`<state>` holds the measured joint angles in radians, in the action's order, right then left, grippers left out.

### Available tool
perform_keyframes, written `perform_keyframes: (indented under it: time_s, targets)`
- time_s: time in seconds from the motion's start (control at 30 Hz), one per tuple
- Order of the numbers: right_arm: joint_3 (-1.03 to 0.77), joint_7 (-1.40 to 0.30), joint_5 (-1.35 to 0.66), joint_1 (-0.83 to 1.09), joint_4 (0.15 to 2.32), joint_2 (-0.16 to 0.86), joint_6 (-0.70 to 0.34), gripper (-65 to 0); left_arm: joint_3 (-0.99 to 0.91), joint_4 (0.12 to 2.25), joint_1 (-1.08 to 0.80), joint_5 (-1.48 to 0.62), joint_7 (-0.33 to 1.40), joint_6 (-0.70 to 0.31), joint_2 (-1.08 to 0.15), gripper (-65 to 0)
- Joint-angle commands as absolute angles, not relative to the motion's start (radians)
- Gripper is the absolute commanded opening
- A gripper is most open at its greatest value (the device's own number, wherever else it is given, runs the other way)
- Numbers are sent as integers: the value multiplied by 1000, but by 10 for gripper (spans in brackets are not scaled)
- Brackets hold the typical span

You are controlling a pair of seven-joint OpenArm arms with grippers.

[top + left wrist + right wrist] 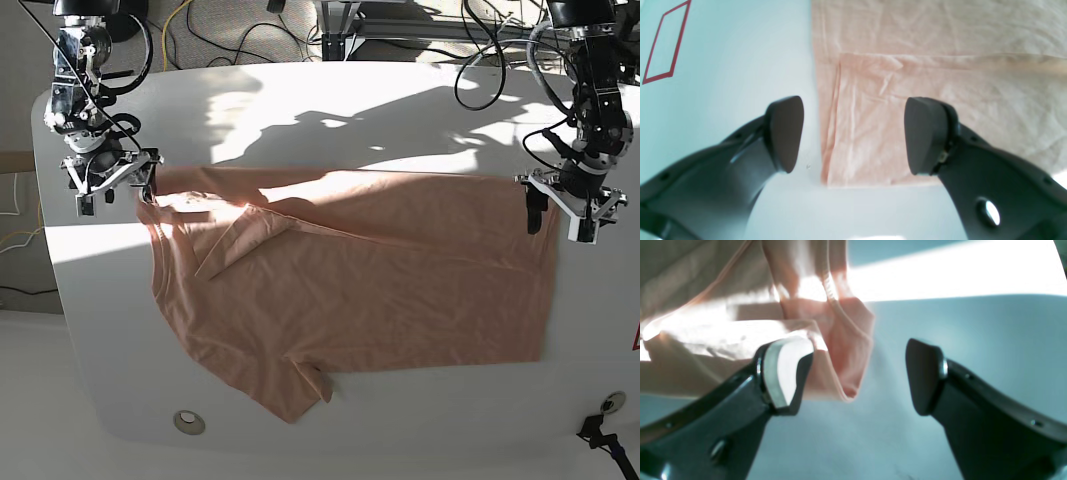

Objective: Fold the T-shirt properly
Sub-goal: 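Pull both grippers back, dragging the shirt toward the robot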

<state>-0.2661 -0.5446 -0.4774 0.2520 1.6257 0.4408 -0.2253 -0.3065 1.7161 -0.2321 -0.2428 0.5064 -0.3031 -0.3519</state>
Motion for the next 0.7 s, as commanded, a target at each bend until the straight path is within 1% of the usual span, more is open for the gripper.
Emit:
perform_keyframes:
  time_s: [0.0, 0.13, 0.2, 0.3, 0.43, 0.5, 0.53, 0.57, 0.67]
  targets:
    - [-300, -521, -415, 243, 1641, 406, -275, -210, -311, 1742, -234, -249, 449, -305, -366, -224]
    - [-328, -519, -289, 234, 1606, 321, -354, -210, -309, 1742, -245, -249, 447, -305, -366, -224]
    - [-348, -515, -265, 231, 1569, 294, -381, -210, -311, 1742, -246, -249, 447, -305, -366, -224]
    - [-357, -512, -263, 216, 1531, 285, -401, -216, -311, 1742, -246, -249, 447, -305, -367, -224]
    - [-361, -481, -263, 216, 1518, 283, -403, -267, -311, 1742, -246, -249, 449, -305, -367, -224]
    - [-361, -481, -263, 216, 1518, 283, -403, -318, -311, 1742, -246, -249, 449, -305, -366, -224]
    - [-361, -481, -263, 216, 1518, 283, -403, -361, -311, 1741, -246, -249, 449, -305, -366, -224]
    - [-361, -481, -263, 216, 1518, 283, -403, -414, -311, 1739, -246, -249, 449, -305, -366, -224]
    - [-361, -481, -263, 216, 1518, 283, -403, -603, -312, 1738, -245, -249, 449, -305, -366, -224]
